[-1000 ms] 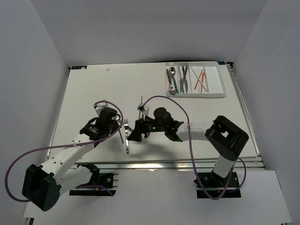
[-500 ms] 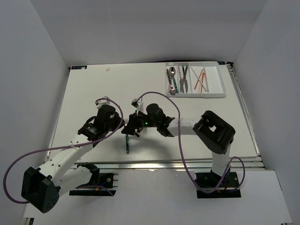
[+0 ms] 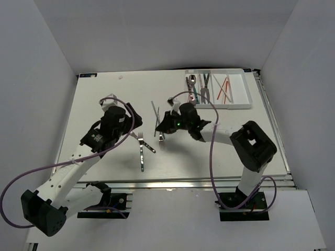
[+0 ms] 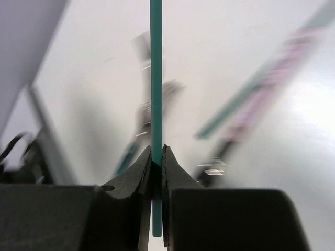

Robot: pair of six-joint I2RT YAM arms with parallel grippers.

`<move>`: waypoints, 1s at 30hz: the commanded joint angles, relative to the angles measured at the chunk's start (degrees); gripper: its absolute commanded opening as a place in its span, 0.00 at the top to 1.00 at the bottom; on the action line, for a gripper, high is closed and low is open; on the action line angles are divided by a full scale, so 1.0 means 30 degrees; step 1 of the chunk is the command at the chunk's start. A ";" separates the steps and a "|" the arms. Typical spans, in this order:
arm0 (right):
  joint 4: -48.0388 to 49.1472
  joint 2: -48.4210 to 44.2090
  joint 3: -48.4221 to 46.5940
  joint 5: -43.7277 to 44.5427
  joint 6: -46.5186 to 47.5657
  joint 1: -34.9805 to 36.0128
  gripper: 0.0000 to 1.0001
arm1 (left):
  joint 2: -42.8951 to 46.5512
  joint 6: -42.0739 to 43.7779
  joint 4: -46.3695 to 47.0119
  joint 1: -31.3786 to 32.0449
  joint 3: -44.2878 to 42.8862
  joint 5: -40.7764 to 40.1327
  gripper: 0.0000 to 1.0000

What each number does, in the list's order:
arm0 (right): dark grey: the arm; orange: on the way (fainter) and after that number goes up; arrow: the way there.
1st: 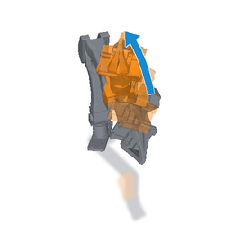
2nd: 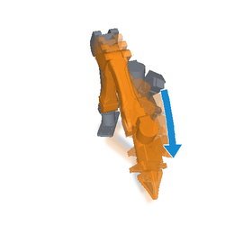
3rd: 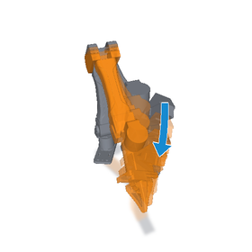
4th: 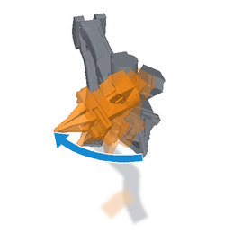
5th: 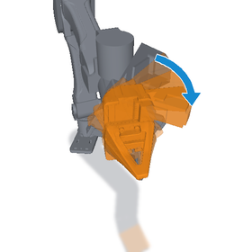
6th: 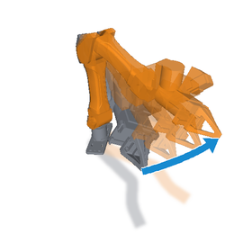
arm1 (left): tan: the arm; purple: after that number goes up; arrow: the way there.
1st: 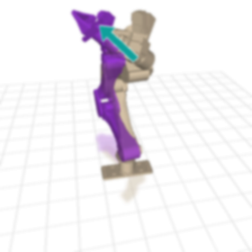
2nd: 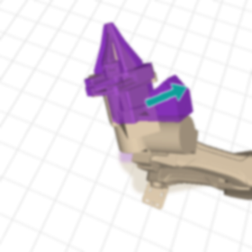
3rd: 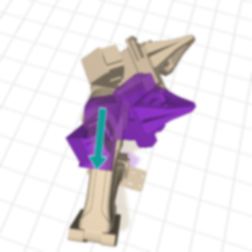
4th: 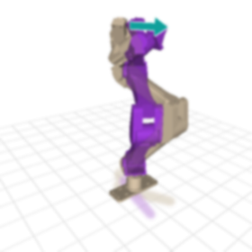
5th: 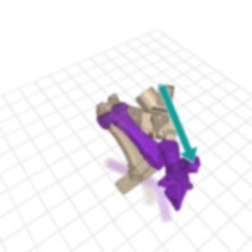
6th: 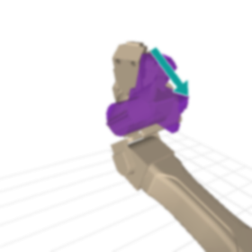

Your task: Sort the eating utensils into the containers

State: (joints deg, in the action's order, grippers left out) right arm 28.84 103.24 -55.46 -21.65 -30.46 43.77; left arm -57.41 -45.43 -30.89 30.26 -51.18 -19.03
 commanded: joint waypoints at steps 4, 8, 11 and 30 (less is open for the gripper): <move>-1.0979 0.0972 -0.5958 0.5892 0.5601 -0.5735 1.00 | 0.0094 0.2544 -0.2474 0.0021 -0.1925 -0.3795 0.02; -1.4150 0.3346 -1.0479 0.7244 0.6870 -0.8783 1.00 | -0.0287 0.3130 -0.2097 0.0020 -0.1282 -0.3270 0.02; -1.6171 0.5307 -1.4373 0.8151 0.7512 -1.0455 1.00 | -0.0667 0.3482 -0.1803 0.0020 -0.0666 -0.2655 0.02; -1.9251 1.0206 -2.1738 0.7392 0.9508 -1.3476 0.60 | -0.2895 0.4274 -0.0367 0.0020 -0.0489 -0.0748 0.02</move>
State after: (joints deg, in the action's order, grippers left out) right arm -29.04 136.49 -120.97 2.09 -2.79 3.62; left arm -66.59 -32.99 -34.09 30.26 -52.42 -22.59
